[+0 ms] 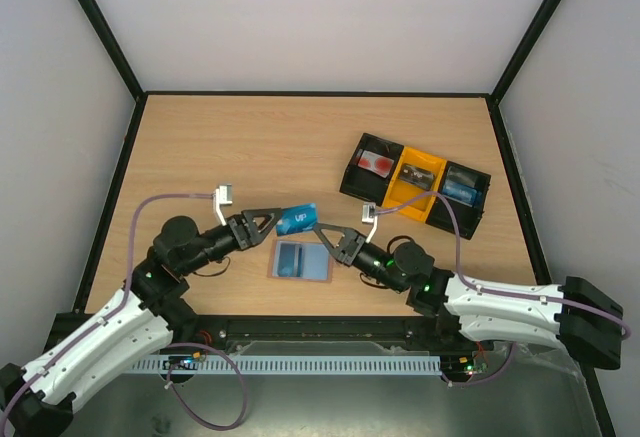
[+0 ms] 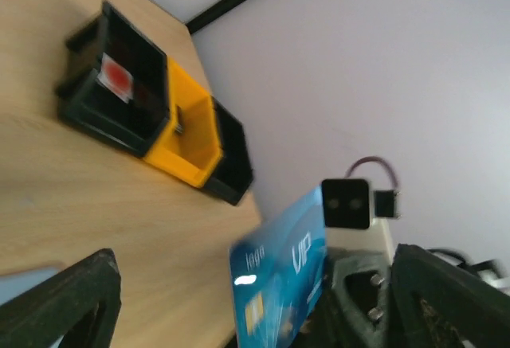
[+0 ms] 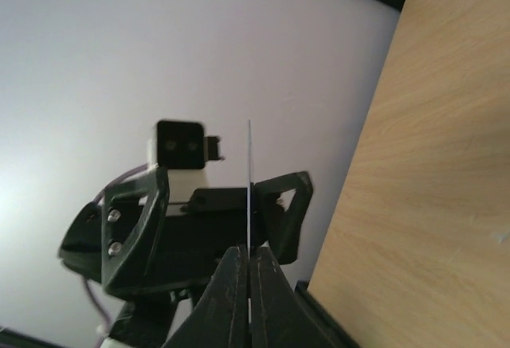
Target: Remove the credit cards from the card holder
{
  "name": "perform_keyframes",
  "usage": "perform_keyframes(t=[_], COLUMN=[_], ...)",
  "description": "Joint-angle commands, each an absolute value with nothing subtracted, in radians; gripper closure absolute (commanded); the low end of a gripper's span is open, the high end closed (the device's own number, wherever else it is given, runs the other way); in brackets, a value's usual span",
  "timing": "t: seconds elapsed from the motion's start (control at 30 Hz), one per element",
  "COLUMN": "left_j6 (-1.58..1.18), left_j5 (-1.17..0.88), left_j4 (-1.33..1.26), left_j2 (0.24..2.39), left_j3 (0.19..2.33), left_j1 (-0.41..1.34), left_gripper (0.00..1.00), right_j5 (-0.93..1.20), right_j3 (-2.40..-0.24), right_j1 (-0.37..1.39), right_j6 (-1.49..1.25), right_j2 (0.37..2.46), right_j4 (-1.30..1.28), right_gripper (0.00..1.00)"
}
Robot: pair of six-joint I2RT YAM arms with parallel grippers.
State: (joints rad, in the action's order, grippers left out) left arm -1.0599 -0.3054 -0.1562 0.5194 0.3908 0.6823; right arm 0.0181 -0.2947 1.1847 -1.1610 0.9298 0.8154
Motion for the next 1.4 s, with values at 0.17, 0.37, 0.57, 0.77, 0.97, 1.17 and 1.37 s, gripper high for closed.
perform_keyframes(t=[0.17, 0.37, 0.57, 0.77, 0.97, 1.17, 1.37], left_j6=[-0.839, -0.751, -0.666, -0.618, -0.598, -0.591, -0.587], left_j5=[-0.118, -0.037, -0.008, -0.076, -0.125, -0.154, -0.170], left_j4=[0.189, 0.311, 0.328, 0.281, 0.301, 0.301, 0.290], left_j2=[0.510, 0.500, 0.476, 0.481, 0.526, 0.543, 0.538], left_j3=[0.540, 0.585, 0.584, 0.566, 0.588, 0.593, 0.586], left_j1=[0.681, 0.681, 0.681, 0.681, 0.681, 0.681, 0.682], left_gripper=[0.00, 0.00, 0.00, 0.00, 0.00, 0.00, 0.00], right_j5=[0.029, 0.083, 0.143, 0.086, 0.082, -0.021, -0.041], right_j3=[-0.364, -0.409, -0.442, -0.511, -0.568, -0.668, -0.727], right_j1=[1.004, 0.829, 0.637, 0.473, 0.327, 0.235, 0.144], right_j6=[-1.018, -0.943, -0.878, -0.777, -0.710, -0.618, -0.516], right_j2=[0.866, 0.871, 0.841, 0.777, 0.761, 0.802, 0.859], right_j4=[0.563, 0.377, 0.205, 0.004, -0.117, -0.222, -0.273], right_gripper=[0.98, 0.98, 0.98, 0.98, 0.98, 0.98, 0.98])
